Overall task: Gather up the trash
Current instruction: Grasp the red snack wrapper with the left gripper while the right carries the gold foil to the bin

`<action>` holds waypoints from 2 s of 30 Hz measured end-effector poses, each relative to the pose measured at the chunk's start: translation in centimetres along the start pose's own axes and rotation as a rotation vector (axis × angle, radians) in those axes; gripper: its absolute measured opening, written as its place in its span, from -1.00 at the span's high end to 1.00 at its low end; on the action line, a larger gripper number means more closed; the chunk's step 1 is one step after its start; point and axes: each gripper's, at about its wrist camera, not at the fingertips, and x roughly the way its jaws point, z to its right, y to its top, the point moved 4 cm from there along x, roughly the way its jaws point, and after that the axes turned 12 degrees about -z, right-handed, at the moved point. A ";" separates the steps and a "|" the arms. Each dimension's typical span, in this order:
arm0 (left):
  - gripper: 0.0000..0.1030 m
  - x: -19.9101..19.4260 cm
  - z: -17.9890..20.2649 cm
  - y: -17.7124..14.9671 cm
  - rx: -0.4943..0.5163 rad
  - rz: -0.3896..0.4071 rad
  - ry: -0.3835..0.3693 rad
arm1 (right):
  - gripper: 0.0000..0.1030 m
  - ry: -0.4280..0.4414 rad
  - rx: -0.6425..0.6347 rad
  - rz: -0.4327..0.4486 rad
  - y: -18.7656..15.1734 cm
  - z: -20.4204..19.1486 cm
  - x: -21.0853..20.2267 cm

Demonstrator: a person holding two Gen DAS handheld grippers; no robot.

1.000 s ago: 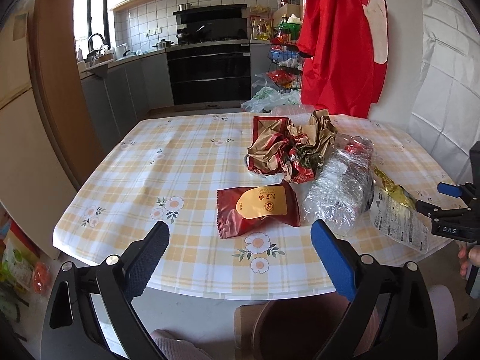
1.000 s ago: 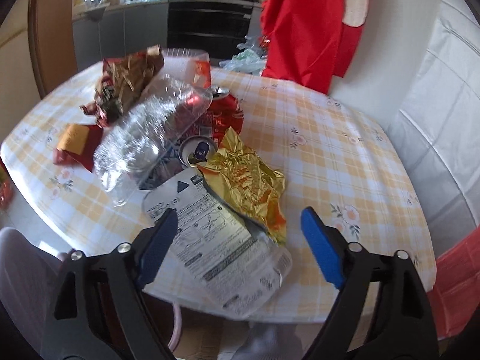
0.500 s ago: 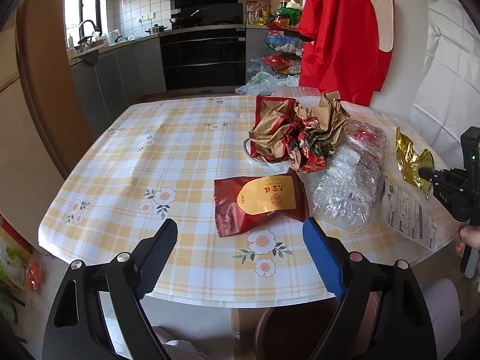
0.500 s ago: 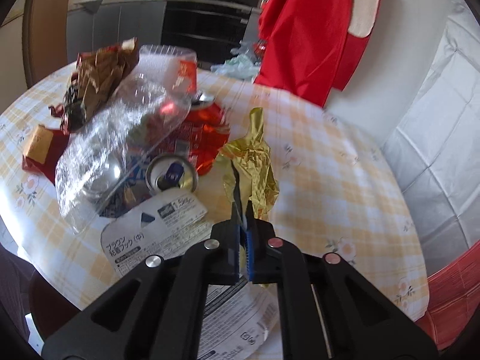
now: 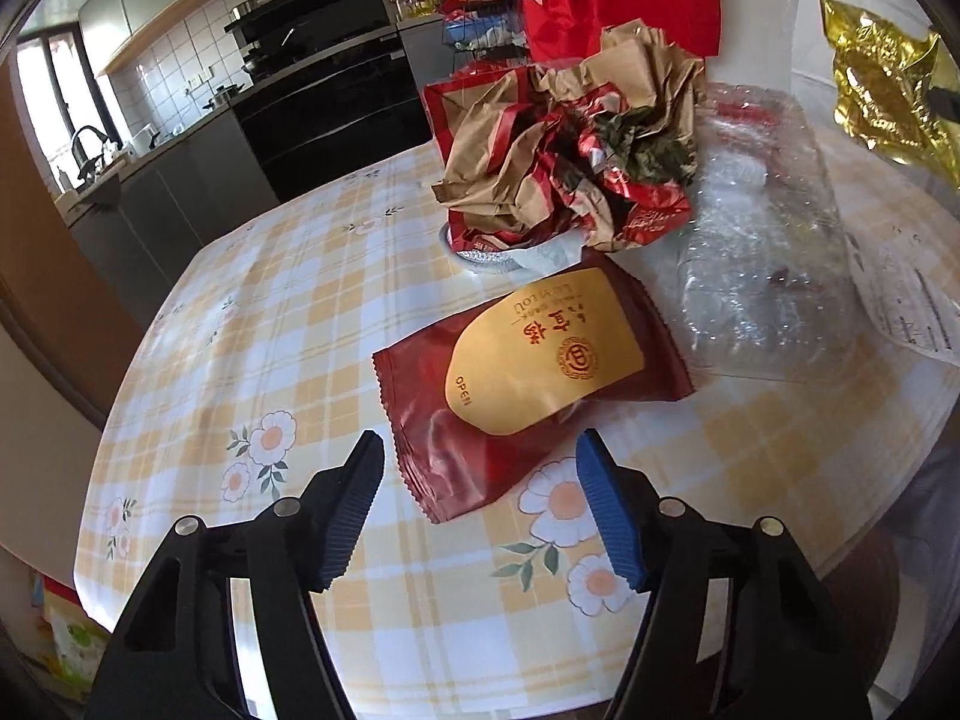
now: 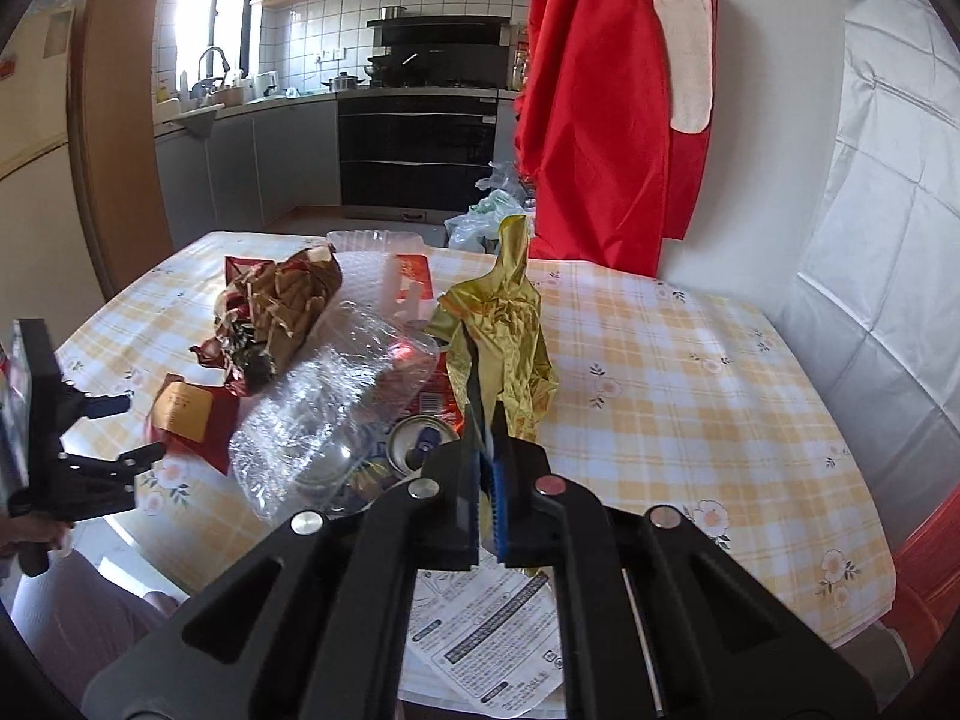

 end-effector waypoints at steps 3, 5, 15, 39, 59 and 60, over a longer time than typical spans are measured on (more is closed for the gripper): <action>-0.26 1.2 0.2 0.5 0.038 0.001 0.016 | 0.87 0.006 -0.010 0.001 0.0 -0.8 -0.3; -0.26 1.7 0.6 0.9 0.069 0.002 0.033 | 0.87 0.010 -0.012 -0.002 0.0 -1.0 -0.3; 0.55 1.4 -1.1 1.8 -0.015 0.024 -0.023 | 0.87 0.043 -0.006 -0.019 -0.9 -1.9 -0.6; 0.58 -12.8 -2.7 -3.4 -0.355 0.134 -0.238 | 0.87 0.175 0.014 -0.002 -4.2 -4.6 -6.5; 0.58 -19.8 0.1 -10.0 -0.487 0.187 -0.329 | 0.81 0.352 -0.067 -0.132 -9.7 -11.0 -9.0; 0.58 -19.7 0.0 -10.0 -0.486 0.186 -0.327 | 0.78 0.359 -0.067 -0.138 -9.8 -11.1 -8.8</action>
